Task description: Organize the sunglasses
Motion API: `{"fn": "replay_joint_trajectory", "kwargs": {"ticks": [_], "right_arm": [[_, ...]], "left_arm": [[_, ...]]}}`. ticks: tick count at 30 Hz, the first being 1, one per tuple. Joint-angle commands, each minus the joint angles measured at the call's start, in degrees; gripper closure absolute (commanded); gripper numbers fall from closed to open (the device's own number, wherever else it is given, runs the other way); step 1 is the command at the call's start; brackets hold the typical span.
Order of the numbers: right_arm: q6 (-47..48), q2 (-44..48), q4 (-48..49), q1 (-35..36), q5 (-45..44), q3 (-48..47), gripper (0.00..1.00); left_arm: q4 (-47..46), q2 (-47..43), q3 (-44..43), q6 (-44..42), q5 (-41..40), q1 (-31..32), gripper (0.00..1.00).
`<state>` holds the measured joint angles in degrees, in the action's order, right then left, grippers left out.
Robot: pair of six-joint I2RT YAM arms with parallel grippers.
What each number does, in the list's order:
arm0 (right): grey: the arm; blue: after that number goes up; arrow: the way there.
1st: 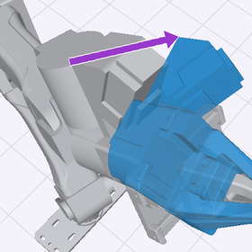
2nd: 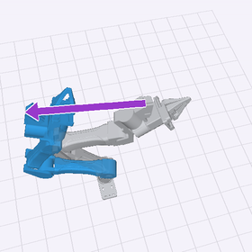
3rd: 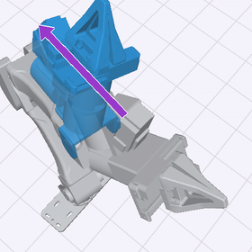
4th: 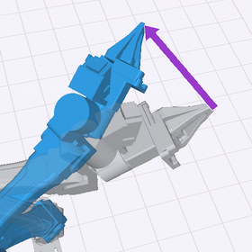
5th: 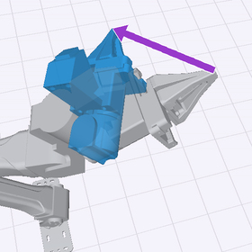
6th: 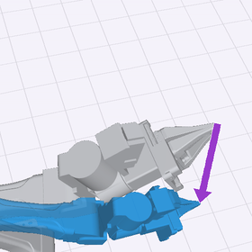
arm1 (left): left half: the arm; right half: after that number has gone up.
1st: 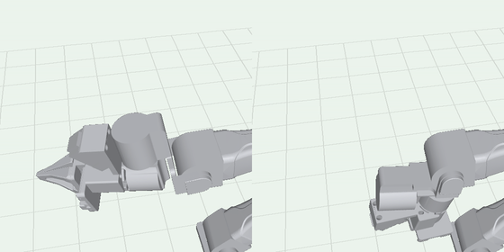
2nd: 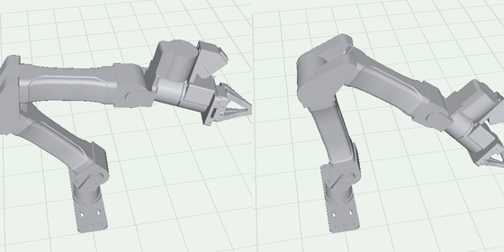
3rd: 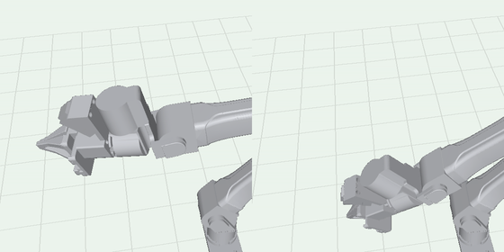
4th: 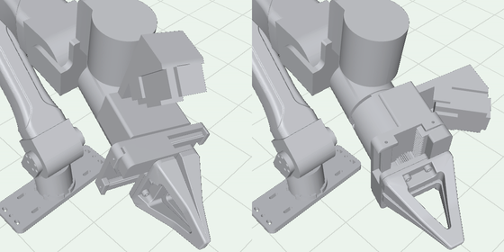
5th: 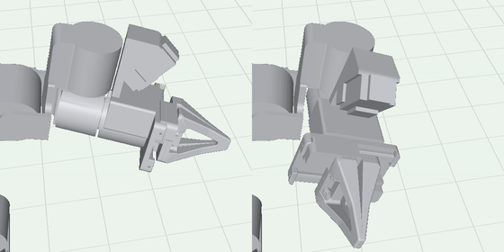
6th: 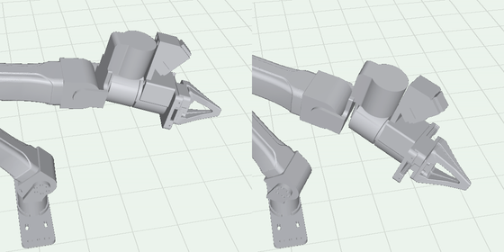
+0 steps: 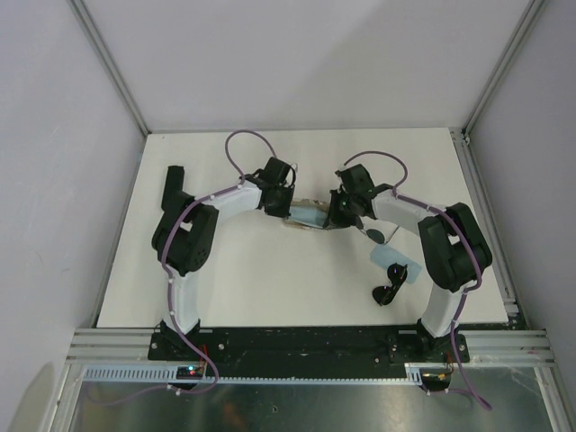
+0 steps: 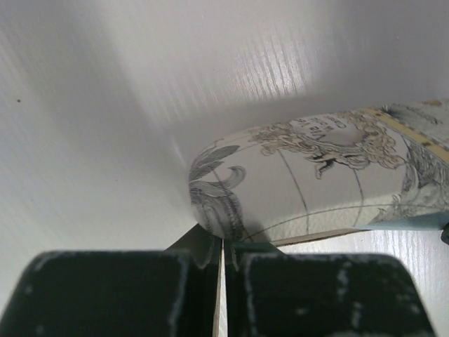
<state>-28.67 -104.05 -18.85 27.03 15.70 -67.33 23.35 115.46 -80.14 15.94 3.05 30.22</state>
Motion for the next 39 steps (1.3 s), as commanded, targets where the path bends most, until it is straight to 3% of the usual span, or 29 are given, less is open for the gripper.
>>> {"fn": "replay_joint_trajectory", "kwargs": {"ticks": [1,39], "right_arm": [[0.68,0.21,1.16,0.22,-1.74,0.34,1.0],[2.7,-0.59,5.57,-0.98,-7.73,-0.6,0.97]], "left_arm": [[-1.66,-4.08,1.32,-0.92,-1.87,0.42,1.0],[-2.84,-4.97,2.41,-1.85,-1.86,1.52,1.0]]}}
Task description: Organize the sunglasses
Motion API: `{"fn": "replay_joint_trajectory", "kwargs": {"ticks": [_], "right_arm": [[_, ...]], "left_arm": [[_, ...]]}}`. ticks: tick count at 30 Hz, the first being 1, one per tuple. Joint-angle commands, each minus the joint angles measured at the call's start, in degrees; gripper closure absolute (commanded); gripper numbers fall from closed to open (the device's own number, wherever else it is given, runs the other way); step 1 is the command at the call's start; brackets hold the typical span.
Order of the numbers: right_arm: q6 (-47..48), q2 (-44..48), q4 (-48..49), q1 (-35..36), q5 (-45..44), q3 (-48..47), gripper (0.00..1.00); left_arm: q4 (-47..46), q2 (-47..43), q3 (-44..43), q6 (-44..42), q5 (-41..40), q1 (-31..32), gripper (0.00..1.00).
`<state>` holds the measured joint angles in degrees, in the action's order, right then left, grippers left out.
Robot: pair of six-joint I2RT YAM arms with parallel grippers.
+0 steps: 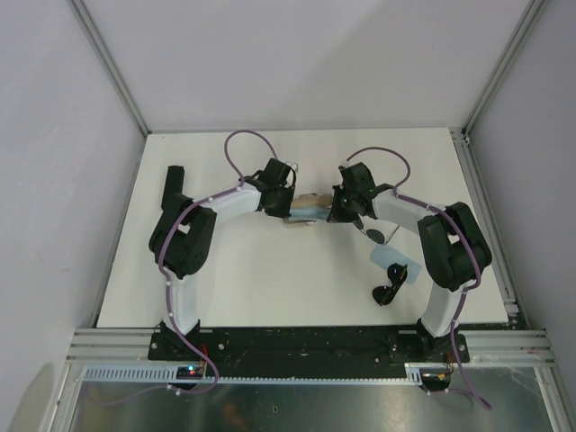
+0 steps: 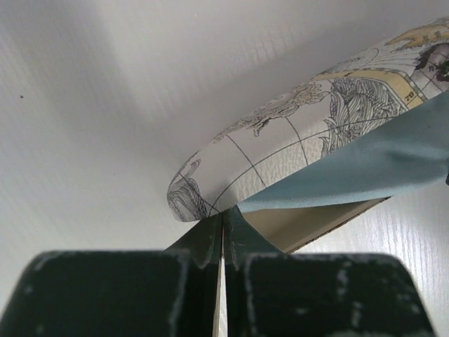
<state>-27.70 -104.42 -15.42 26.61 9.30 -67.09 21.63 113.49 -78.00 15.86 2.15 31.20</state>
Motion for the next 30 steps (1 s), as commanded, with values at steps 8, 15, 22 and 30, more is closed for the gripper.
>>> {"fn": "replay_joint_trajectory", "kwargs": {"ticks": [8,15,22,30], "right_arm": [[1.88,-1.72,1.65,-0.77,-1.7,-1.02,0.97],[1.96,-2.07,1.75,-0.9,-1.7,-1.03,0.95],[2.01,-2.38,1.8,-1.1,-1.51,-1.03,0.91],[2.12,-2.22,1.96,-1.55,-1.08,-1.07,0.88]], "left_arm": [[-1.07,-5.12,1.21,-1.49,-1.04,1.28,0.87],[-1.0,-9.39,1.97,-0.92,-0.27,2.25,0.67],[-0.78,-14.15,3.68,-0.15,2.55,2.4,0.56],[-0.44,-16.34,0.16,-0.68,1.14,-0.42,0.52]]}}
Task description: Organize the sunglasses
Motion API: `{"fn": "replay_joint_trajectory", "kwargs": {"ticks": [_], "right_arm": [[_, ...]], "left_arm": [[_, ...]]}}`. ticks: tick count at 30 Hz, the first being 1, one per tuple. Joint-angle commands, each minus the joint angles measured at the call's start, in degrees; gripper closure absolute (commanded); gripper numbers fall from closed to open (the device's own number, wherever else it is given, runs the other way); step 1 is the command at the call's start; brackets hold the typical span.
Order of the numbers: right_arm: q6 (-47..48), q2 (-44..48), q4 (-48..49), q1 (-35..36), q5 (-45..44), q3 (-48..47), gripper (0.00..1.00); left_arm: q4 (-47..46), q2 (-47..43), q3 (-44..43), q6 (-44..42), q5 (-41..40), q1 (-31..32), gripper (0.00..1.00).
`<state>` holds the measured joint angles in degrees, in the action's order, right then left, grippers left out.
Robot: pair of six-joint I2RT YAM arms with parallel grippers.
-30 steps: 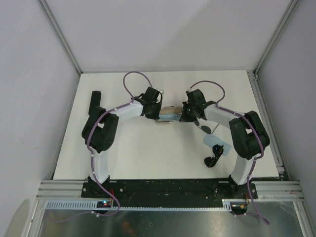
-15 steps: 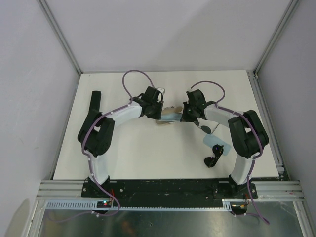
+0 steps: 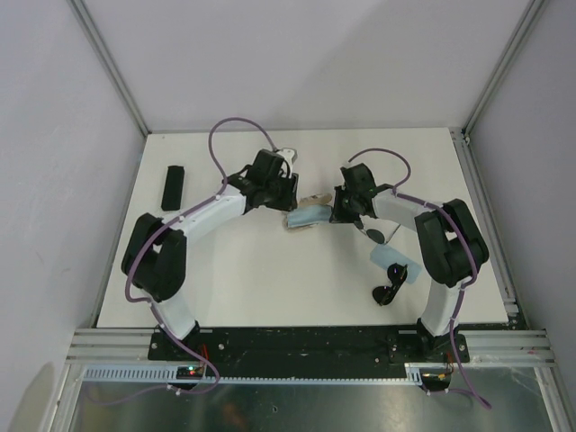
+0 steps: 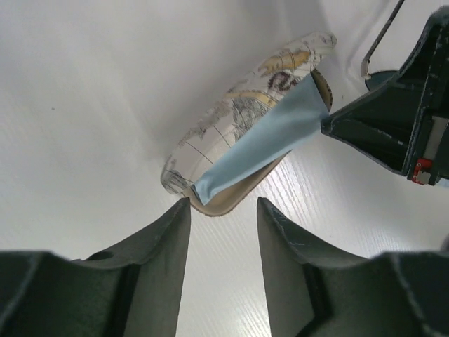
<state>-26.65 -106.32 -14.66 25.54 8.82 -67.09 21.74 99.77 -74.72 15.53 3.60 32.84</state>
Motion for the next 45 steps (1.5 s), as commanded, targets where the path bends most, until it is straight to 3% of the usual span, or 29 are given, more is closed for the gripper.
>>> {"fn": "replay_joint_trajectory", "kwargs": {"ticks": [1,7,17,21,25,37,45], "right_arm": [[1.08,-0.3,1.16,-0.53,-0.58,-1.09,0.88],[1.01,-0.44,1.4,-0.79,-0.26,-1.15,0.87],[0.7,-0.84,2.15,-1.26,0.64,-1.11,0.84],[0.33,-0.53,2.77,-1.6,1.35,-1.14,0.74],[-0.22,0.59,3.23,-2.13,2.07,-1.11,0.64],[-2.08,4.39,2.38,-2.6,3.76,-1.12,0.54],[-2.73,8.11,0.78,-2.54,-3.08,-1.11,0.49]], "left_arm": [[-0.55,-2.37,-3.93,-0.47,-0.15,-2.73,0.51],[-0.56,5.41,-10.56,-0.51,8.7,-7.16,0.44],[-0.71,17.23,-16.85,-0.7,22.57,-7.46,0.37],[-1.0,18.27,-16.53,-1.31,26.58,-7.17,0.39],[-1.6,17.77,-14.99,-1.11,27.73,-6.78,0.44],[-5.23,14.44,-8.64,0.88,27.87,-5.6,0.49],[-6.18,13.65,-8.11,1.89,27.03,-5.58,0.52]]}}
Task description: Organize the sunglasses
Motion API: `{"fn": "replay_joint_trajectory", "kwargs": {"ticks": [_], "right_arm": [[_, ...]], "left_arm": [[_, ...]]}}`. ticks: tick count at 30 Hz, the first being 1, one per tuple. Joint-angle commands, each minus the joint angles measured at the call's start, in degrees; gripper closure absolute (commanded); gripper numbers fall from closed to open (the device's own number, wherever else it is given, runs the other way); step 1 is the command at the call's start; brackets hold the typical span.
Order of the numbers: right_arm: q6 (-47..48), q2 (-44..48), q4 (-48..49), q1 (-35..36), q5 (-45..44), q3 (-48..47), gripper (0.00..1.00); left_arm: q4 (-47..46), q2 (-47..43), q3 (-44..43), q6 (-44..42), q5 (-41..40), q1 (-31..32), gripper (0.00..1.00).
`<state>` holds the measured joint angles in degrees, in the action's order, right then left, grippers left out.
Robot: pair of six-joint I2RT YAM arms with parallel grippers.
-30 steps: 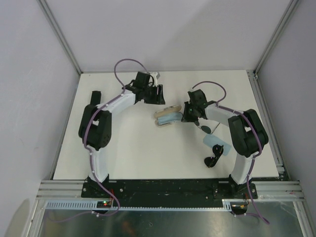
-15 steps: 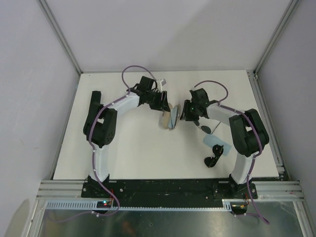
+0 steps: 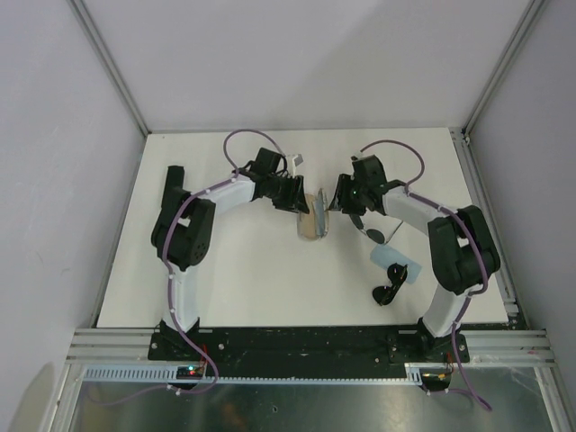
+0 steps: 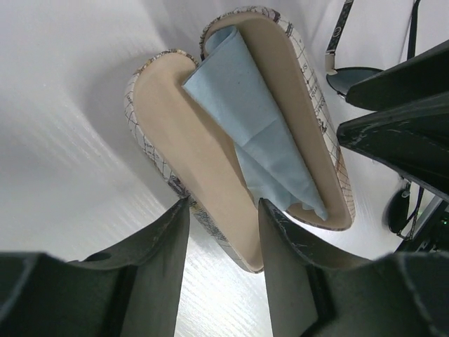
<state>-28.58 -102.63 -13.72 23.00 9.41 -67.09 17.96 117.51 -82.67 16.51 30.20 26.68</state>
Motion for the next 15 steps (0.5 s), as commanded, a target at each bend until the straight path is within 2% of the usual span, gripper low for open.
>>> {"fn": "replay_joint_trajectory", "kwargs": {"ticks": [1,8,15], "right_arm": [[-0.71,4.88,0.1,0.01,-3.64,-1.16,0.49],[-0.25,5.93,2.07,1.73,-1.99,-1.64,0.44],[0.2,1.2,-1.65,2.75,-5.31,-4.97,0.52]], "left_arm": [[-2.45,-4.16,-0.27,0.94,0.41,0.58,0.52],[-2.49,-4.84,-0.19,0.91,0.0,0.57,0.52],[-2.5,-5.98,0.37,0.87,-0.72,0.44,0.52]]}}
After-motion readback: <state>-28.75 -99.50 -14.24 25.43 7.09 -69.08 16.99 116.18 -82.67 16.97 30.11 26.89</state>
